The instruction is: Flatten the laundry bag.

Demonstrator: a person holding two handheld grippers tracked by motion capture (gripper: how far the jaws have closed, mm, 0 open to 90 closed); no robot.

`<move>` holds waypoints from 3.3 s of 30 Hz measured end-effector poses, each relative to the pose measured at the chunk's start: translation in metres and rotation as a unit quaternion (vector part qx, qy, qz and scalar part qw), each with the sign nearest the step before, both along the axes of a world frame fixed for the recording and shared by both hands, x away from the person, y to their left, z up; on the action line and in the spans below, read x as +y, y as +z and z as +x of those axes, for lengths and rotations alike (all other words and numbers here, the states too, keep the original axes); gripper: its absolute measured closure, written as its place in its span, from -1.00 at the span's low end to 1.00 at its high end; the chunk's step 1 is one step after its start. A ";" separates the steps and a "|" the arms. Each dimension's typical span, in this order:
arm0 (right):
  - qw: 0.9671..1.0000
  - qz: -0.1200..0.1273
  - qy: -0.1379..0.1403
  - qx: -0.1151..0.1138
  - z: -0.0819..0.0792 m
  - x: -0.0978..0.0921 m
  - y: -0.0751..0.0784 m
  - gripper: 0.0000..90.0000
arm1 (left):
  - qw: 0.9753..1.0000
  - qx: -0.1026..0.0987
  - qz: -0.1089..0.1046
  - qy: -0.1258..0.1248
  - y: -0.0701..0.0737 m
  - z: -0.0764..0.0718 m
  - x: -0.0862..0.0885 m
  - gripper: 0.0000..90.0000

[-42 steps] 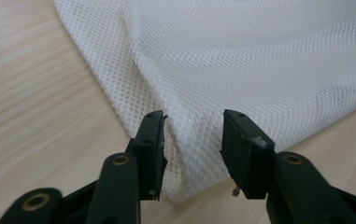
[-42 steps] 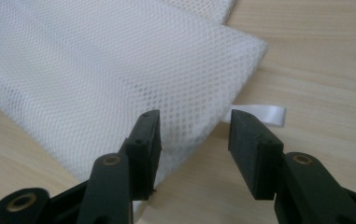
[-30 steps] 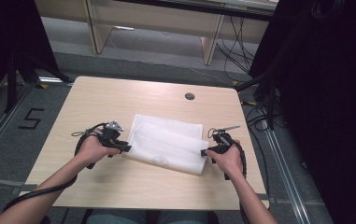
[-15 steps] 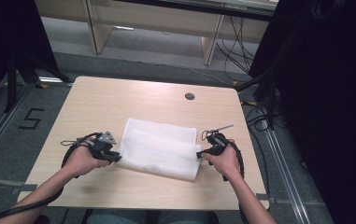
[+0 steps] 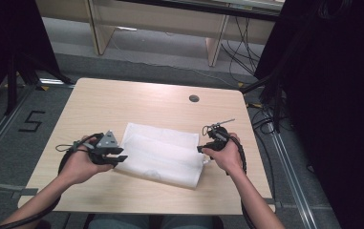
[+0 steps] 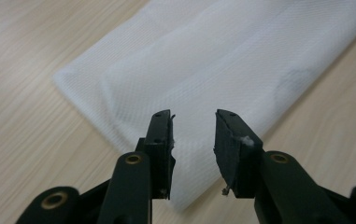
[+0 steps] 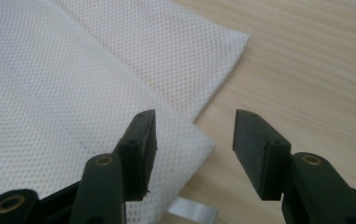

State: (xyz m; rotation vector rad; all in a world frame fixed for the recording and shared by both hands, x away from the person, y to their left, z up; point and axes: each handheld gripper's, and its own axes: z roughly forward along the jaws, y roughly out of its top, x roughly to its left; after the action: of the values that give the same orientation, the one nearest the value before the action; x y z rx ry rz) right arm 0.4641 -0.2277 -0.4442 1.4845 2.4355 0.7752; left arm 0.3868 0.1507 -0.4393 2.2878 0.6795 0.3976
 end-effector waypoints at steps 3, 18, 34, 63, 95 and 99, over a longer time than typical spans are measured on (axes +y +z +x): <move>1.000 -0.002 -0.001 0.004 0.004 0.002 0.002 0.09 | 1.000 0.010 -0.007 -0.022 -0.001 -0.003 -0.015 0.47; 0.998 -0.005 0.042 0.050 0.028 0.039 -0.011 0.06 | 0.991 0.082 0.020 -0.100 -0.026 -0.001 -0.070 0.48; 0.989 -0.054 0.116 0.076 0.035 0.060 -0.034 0.11 | 0.988 0.103 0.017 -0.115 -0.039 0.000 -0.094 0.48; 0.984 -0.056 0.161 0.047 0.015 0.069 0.025 1.00 | 0.988 0.105 0.013 -0.116 -0.038 -0.001 -0.103 0.77; 0.985 -0.018 0.171 -0.032 -0.024 0.086 0.089 1.00 | 0.997 0.062 0.020 -0.036 -0.035 0.049 -0.099 0.90; 0.986 -0.018 0.159 -0.038 -0.020 0.083 0.090 1.00 | 0.995 0.070 0.025 -0.068 -0.031 0.037 -0.097 0.94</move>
State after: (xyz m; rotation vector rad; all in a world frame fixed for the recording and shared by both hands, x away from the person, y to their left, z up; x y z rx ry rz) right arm 0.4441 -0.1449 -0.3546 1.0446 2.6447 0.8212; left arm 0.4236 0.0534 -0.4699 2.4098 0.5835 0.1922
